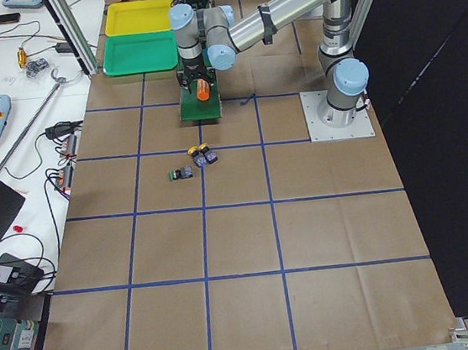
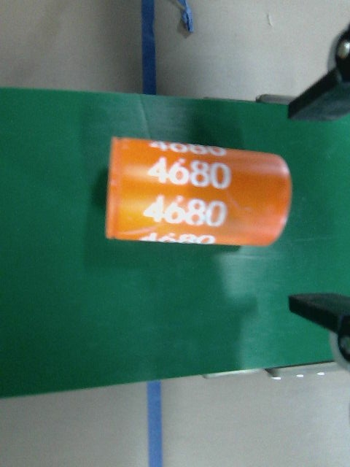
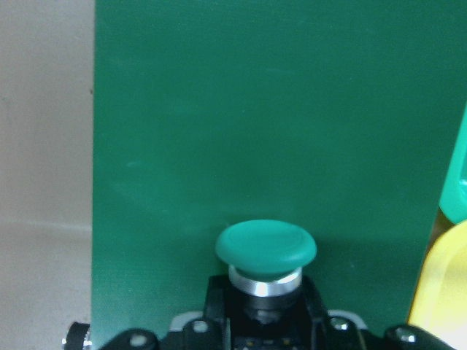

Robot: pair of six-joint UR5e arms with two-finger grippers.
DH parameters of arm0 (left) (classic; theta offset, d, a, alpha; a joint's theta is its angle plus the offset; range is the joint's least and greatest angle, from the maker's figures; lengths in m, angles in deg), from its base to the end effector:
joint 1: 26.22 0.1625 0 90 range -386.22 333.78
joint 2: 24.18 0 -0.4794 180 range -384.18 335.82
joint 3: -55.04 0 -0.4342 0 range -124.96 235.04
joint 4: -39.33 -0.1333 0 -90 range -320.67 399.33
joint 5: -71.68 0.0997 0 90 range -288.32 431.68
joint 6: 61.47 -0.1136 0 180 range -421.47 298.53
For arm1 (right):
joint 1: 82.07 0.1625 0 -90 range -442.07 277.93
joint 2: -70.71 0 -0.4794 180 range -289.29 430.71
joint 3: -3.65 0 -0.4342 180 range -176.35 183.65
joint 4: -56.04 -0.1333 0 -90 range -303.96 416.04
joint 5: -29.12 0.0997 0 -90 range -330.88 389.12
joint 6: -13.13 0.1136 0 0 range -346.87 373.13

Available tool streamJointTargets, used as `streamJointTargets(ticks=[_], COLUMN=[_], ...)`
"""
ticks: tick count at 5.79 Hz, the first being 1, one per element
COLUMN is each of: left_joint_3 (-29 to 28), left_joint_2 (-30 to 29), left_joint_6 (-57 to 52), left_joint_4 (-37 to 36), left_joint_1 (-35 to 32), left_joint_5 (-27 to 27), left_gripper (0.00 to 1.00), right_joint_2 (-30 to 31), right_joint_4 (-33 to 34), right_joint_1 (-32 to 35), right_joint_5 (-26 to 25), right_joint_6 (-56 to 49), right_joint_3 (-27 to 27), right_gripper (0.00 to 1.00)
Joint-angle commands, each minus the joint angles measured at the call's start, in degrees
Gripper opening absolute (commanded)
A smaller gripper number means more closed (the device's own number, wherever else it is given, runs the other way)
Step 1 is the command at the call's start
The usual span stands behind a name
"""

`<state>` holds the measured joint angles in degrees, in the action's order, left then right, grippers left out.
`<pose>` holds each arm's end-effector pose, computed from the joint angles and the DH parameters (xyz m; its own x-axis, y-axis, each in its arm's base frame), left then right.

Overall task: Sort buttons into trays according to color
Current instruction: 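Carry the green button into the green tray with the right gripper while left returns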

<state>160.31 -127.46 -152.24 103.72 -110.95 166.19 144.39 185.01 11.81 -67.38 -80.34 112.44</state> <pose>-0.0701 -0.5942 0.3034 -0.0784 0.9955 0.0523 0.9942 0.0742 0.0778 0.1606 -0.5875 0.2670 0.1274 -0.9900 0.0604 -0.9859 -0.1198 0.1168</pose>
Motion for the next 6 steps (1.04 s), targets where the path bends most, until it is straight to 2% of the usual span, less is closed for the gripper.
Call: streamJointTargets(ticks=[1, 2, 3, 4, 5, 6], left_joint_3=[-0.33, -1.46, -5.04, -9.43, -11.91, -13.24], left_joint_2=[0.36, -1.12, -4.09, -8.13, -10.69, -12.89], left_joint_6=[8.3, 12.51, 21.6, 28.13, 42.55, 54.53], left_joint_4=[-0.14, -0.32, -2.23, -3.3, -4.96, -6.28], left_joint_1=[10.48, 16.55, 20.0, 21.78, 21.79, 21.71], left_joint_5=[-0.11, -0.11, -0.63, -0.55, -0.64, -0.55], left_gripper=[0.85, 0.85, 0.85, 0.85, 0.85, 0.87], right_joint_2=[2.76, 2.09, -1.83, -7.18, -13.5, -18.35], right_joint_4=[0.23, 0.32, 0.32, 0.58, 3.19, 6.44], right_joint_1=[-0.28, 0.16, 1.12, 3.31, 4.98, 7.52], right_joint_5=[-0.44, 0.16, 0.69, 4.09, 4.39, 5.35], right_joint_6=[-0.13, 0.31, 0.31, 1.97, 3.46, 6.61], right_joint_3=[-2.42, -7.14, -12.58, -18.46, -24.18, -26.5], right_gripper=[0.05, 0.06, 0.06, 0.07, 0.07, 0.09])
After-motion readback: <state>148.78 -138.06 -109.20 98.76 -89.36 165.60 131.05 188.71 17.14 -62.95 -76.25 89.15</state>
